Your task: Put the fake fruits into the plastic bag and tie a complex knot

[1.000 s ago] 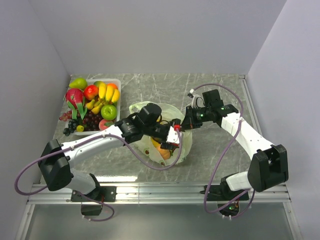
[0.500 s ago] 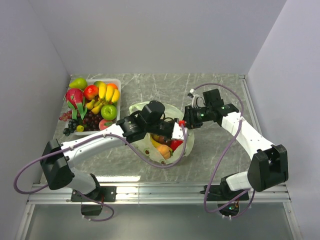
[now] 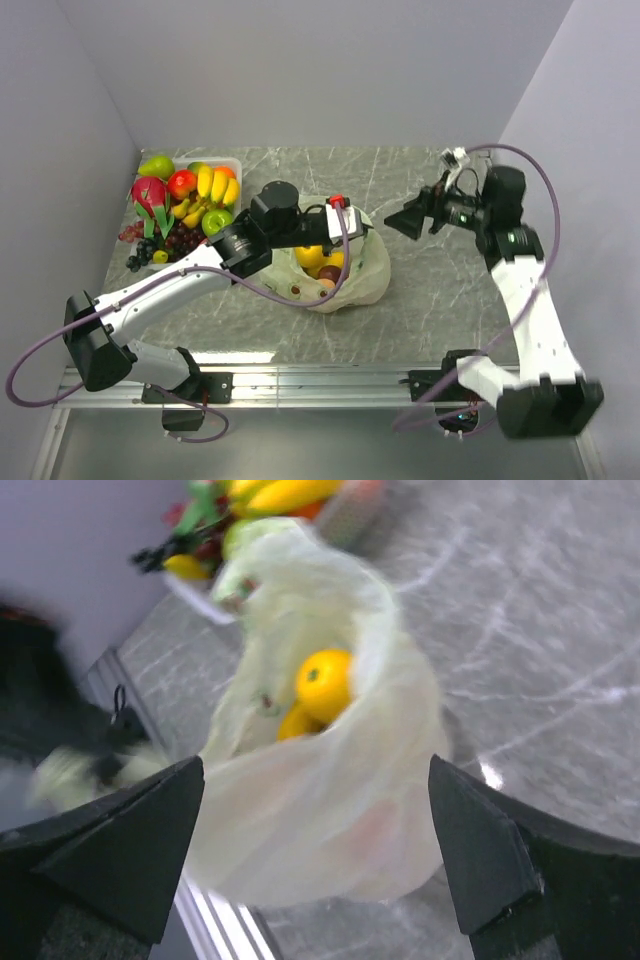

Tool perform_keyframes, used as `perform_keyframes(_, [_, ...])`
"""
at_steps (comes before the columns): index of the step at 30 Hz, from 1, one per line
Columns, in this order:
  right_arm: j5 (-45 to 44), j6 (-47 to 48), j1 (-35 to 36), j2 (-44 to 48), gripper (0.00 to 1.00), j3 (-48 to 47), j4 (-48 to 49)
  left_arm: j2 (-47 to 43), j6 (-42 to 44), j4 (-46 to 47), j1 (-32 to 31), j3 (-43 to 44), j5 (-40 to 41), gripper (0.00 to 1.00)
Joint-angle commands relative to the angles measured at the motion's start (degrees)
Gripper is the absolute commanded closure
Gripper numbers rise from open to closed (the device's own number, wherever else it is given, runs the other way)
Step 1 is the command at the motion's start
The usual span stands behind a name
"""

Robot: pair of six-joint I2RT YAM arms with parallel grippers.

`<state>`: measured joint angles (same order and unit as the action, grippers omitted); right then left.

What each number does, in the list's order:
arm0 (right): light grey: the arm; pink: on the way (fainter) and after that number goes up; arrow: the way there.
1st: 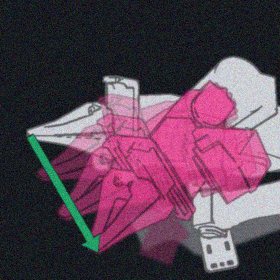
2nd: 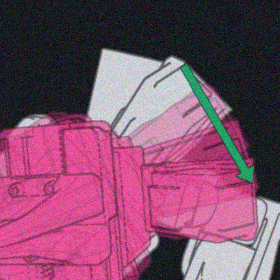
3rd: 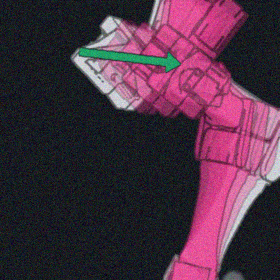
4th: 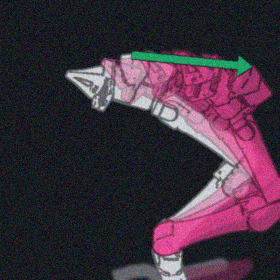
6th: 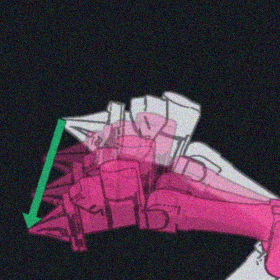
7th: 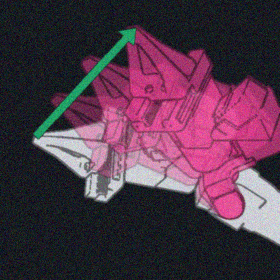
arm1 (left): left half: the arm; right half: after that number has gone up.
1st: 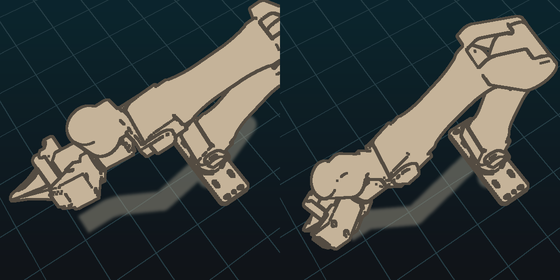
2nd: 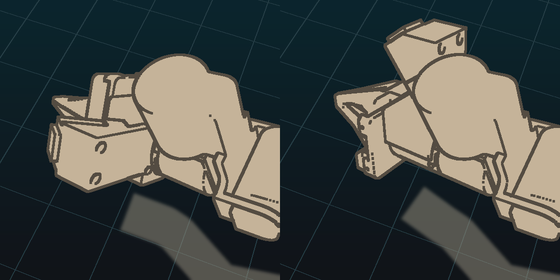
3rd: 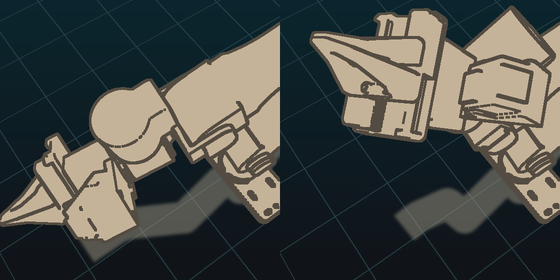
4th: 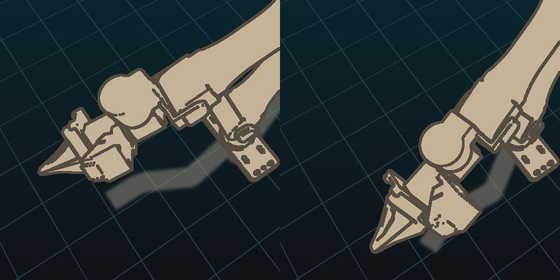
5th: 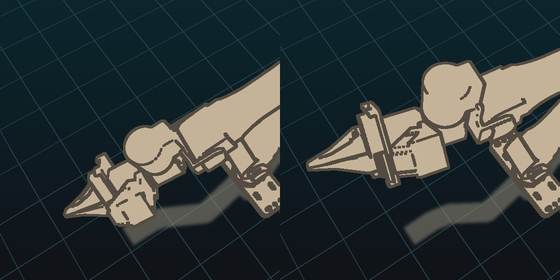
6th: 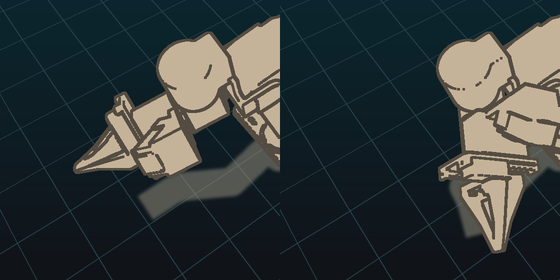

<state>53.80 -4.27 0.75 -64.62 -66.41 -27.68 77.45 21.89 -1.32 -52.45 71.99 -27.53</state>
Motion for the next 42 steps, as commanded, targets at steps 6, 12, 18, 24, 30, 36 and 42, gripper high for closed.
perform_keyframes(6, [5.3,-5.2,5.8,16.0,0.0,14.6,26.3,-0.5,-2.6,8.8,1.6,1.7,-0.9,1.0])
perform_keyframes(12, [1.8,-4.3,12.3,17.2,0.0,16.0,30.2,1.7,-2.3,9.2,1.9,3.9,-2.6,1.0])
perform_keyframes(18, [-6.0,0.4,18.4,15.1,0.0,19.4,34.8,3.6,-4.5,9.9,2.2,6.0,-4.4,1.0])
perform_keyframes(24, [-9.7,-1.9,22.5,13.6,0.21,23.2,39.8,6.2,-7.6,10.3,2.7,8.8,-1.1,1.0])
perform_keyframes(30, [-13.5,-5.0,22.3,13.0,0.88,28.7,43.5,6.1,-9.9,12.0,3.0,9.0,2.6,1.0])
perform_keyframes(36, [-10.1,-3.4,19.0,16.0,1.0,28.6,36.3,2.9,-10.7,4.9,5.8,8.9,9.4,0.6])
perform_keyframes(42, [1.3,3.5,9.0,17.1,1.0,25.0,21.2,-2.6,-24.2,-9.5,16.4,8.8,11.7,0.3])
